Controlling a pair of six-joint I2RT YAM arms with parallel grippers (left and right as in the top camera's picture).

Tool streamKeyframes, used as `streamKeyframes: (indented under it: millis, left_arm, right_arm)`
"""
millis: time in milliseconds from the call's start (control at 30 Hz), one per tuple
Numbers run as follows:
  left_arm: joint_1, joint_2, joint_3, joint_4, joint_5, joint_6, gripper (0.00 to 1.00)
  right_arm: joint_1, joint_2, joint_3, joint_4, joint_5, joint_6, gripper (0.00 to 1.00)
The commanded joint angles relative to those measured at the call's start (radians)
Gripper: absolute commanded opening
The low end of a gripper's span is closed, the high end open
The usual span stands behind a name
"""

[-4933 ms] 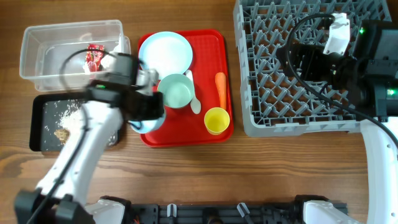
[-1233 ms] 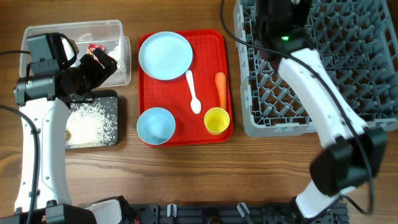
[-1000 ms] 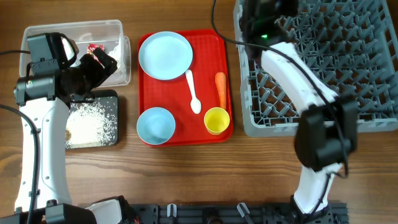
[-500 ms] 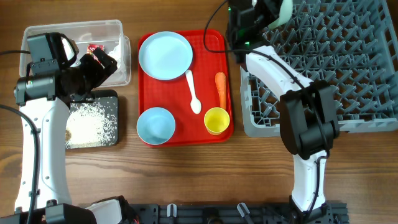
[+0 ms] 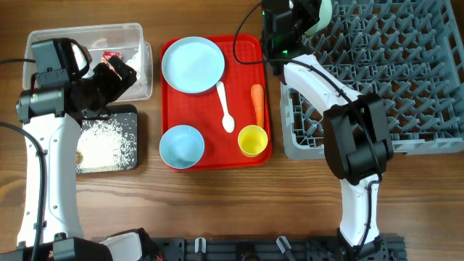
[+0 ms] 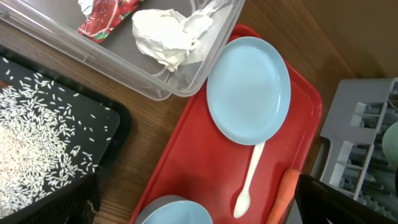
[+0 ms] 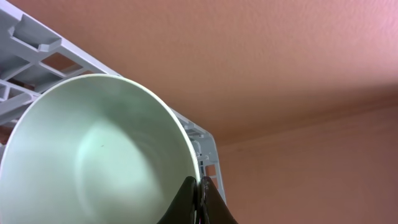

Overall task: Sort waste into correct bins and load items into the dishwasher rack
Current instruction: 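Lift the green bowl with the right gripper and carry it into the dish rack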

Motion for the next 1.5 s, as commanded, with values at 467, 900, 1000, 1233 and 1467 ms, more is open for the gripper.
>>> streamKeyframes:
  millis: [467, 900, 1000, 1233, 1467]
  left_arm:
    - [0.003, 0.007, 0.006, 0.001, 0.012, -0.005, 1.00]
    - [0.003, 0.007, 0.006, 0.000, 0.012, -0.005, 1.00]
    - [0.003, 0.007, 0.006, 0.001, 0.012, -0.005, 1.00]
    - [0.003, 0.007, 0.006, 0.001, 0.012, -0.005, 1.00]
    - [0.003, 0.007, 0.006, 0.001, 0.012, -0.006, 1.00]
  right_arm:
    - [-0.027, 0.025, 0.001, 0.026, -0.134, -0.080, 0.04]
    - [-0.058, 0.078, 0.000, 0.043, -0.146, -0.080, 0.04]
    - [-0.058, 0.083, 0.000, 0.053, -0.147, -0.081, 0.04]
    - [-0.062, 0.083, 0.000, 0.160, -0.135, -0.084, 0.04]
    - [-0.062, 0.083, 0.000, 0.182, -0.120, -0.140, 0.04]
